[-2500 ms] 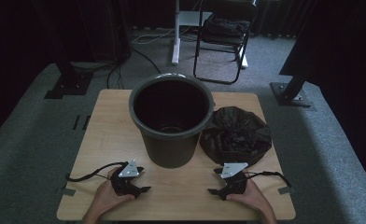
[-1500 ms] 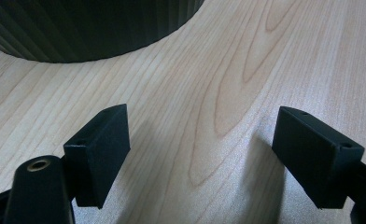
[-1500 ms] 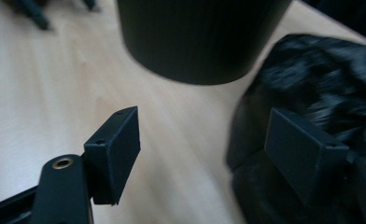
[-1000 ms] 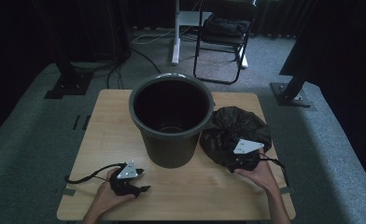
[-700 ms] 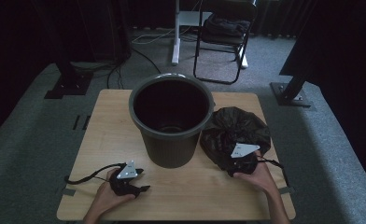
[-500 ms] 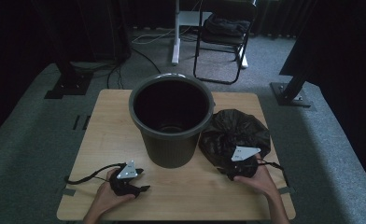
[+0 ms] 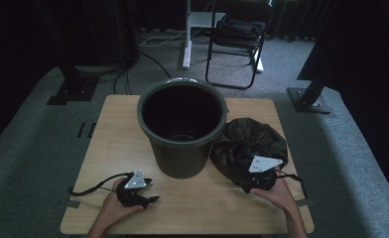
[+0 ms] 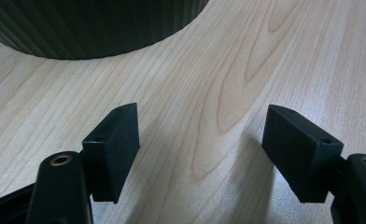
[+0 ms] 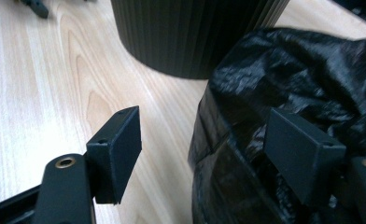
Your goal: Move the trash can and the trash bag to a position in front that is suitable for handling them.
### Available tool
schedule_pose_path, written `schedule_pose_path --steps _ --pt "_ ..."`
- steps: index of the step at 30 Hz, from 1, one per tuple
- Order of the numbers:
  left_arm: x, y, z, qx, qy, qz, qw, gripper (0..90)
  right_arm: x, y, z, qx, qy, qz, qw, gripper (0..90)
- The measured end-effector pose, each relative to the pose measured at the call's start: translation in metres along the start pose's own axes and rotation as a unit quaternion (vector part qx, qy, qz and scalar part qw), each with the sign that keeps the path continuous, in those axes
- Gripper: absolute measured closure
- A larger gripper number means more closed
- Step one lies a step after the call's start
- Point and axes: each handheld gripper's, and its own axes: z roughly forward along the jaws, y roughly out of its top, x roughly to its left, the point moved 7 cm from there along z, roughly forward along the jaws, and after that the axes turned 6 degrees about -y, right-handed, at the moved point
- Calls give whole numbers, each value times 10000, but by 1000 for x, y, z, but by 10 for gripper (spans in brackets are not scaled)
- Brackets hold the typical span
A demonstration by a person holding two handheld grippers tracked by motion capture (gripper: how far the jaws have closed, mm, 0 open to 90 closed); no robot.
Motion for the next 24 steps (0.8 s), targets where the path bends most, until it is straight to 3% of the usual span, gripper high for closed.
schedule_pose_path --steps 12,24 --pt "3 1 -6 -23 134 -19 9999 279 6 13 0 -284 -47 -2 9996 256" --pt "3 1 -6 -12 146 -52 9999 279 9 12 -3 -265 -79 -31 9996 249"
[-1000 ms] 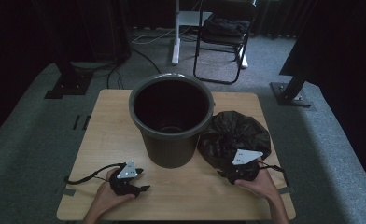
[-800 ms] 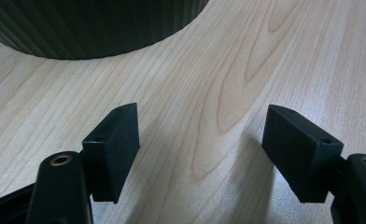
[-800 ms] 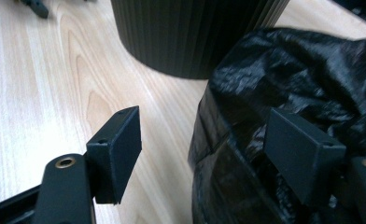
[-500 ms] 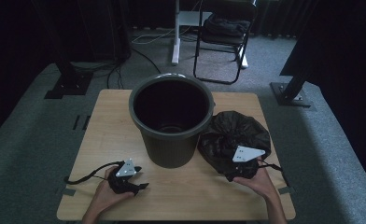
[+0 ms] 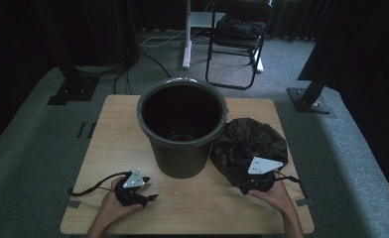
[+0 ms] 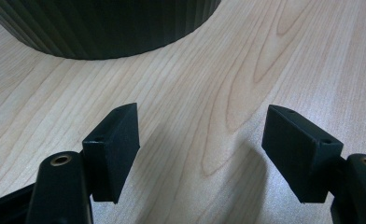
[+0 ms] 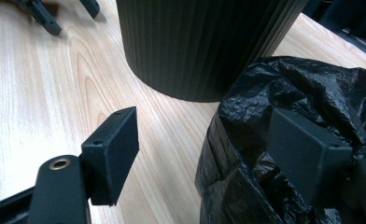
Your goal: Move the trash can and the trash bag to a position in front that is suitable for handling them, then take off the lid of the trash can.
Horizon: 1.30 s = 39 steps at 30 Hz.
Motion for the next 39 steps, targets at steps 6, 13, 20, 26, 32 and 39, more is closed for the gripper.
schedule_pose_path --steps 6,13,20,26,32,39 --pt "-1 2 -5 -103 -13 -16 9999 279 -1 0 -3 -3 -100 -80 9999 248" --pt "1 9 -16 -371 14 -79 9993 279 4 -5 -2 83 -9 -295 9995 242" --pt "9 23 -38 -567 165 -95 9982 279 23 -11 3 123 421 -506 9978 294" --pt "15 44 -60 -733 309 59 9968 279 39 -24 14 342 678 -499 9959 303" --pt "22 72 -97 -1009 242 176 9944 278 56 -40 35 638 850 -471 9932 267" --pt "40 112 -150 -1528 320 188 9876 279 63 -49 45 724 822 -197 9938 266"
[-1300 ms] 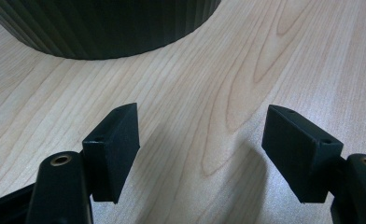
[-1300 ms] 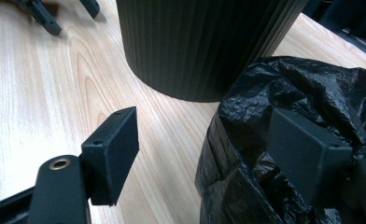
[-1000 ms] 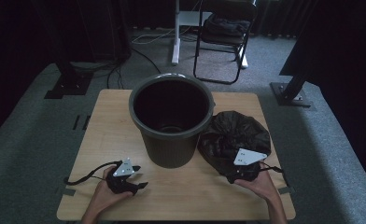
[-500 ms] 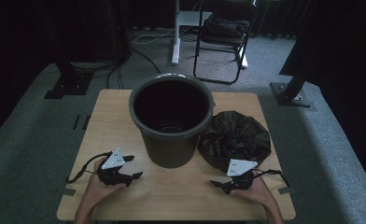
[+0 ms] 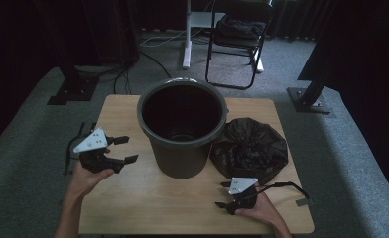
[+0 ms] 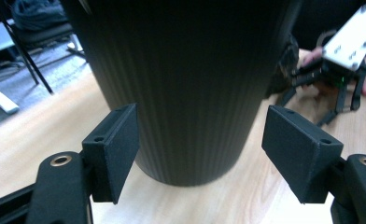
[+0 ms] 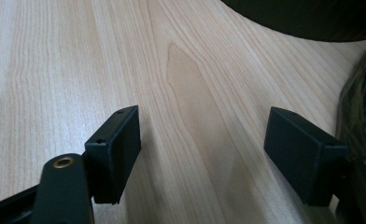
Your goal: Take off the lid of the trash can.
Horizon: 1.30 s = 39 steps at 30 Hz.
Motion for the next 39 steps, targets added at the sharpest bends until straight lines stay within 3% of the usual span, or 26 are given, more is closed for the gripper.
schedule_pose_path --steps 5,10,17,24,26,30,39 --pt "11 41 -14 1 19 194 9998 279 0 -1 0 -30 20 147 9999 259" --pt "24 85 -22 -116 -46 199 9997 279 0 -2 0 -64 -40 143 9999 260" --pt "42 126 -8 127 -2 278 9995 279 -3 -5 -2 -6 20 230 9997 255" --pt "68 150 15 296 144 130 9994 294 -6 -8 -4 5 -3 294 9996 255" --pt "76 154 22 402 262 -28 9988 333 -6 -8 -4 7 6 297 9996 255" --pt "86 163 37 383 171 -241 9988 333 -6 -8 -3 11 24 295 9996 255" --pt "97 175 67 994 194 -251 9945 332 -6 -8 -3 19 36 307 9995 256"
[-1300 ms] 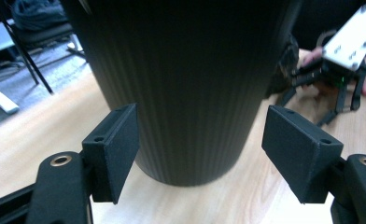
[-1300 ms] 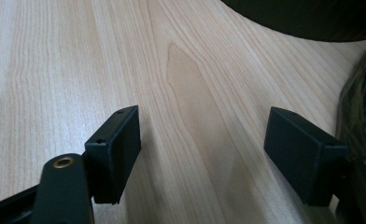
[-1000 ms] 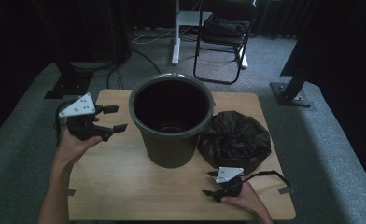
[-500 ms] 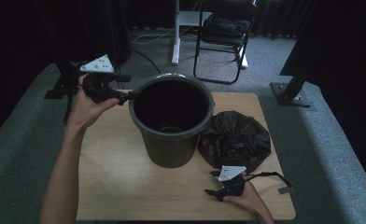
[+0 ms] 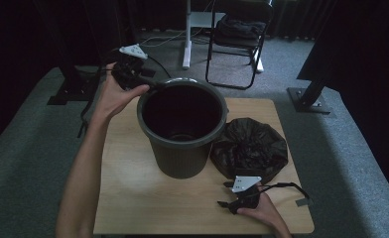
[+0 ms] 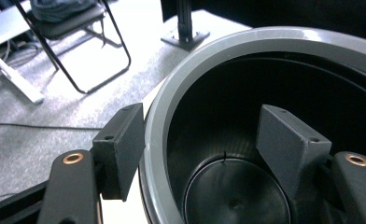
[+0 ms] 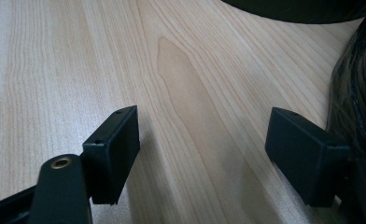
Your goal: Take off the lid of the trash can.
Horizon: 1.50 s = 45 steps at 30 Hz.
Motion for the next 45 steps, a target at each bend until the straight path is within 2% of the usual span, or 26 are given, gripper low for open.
schedule_pose_path --steps 3,7,13,18,23,29,36,39,42,45 --pt "9 0 8 321 -34 -150 9994 332 1 0 0 8 27 17 10000 257" --pt "16 -1 16 610 95 -148 9980 329 1 0 0 13 49 3 10000 257" --pt "20 -2 29 830 201 -124 9963 328 1 0 1 15 66 13 10000 257" --pt "23 1 35 816 216 -171 9963 332 1 0 1 17 66 12 10000 257" --pt "25 -3 44 1116 300 -94 9933 333 2 0 0 13 68 9 10000 261" --pt "29 -6 55 1275 320 -128 9912 337 2 0 0 13 73 18 10000 261" --pt "33 -13 61 1490 409 -129 9879 407 2 0 0 9 81 19 10000 261" --pt "33 -14 61 1484 457 -129 9878 464 2 0 0 9 88 13 10000 261" --pt "33 -14 62 1483 421 -122 9880 542 3 0 0 8 92 11 10000 261" --pt "32 -14 64 1545 402 -67 9871 596 2 0 0 8 92 10 10000 261"
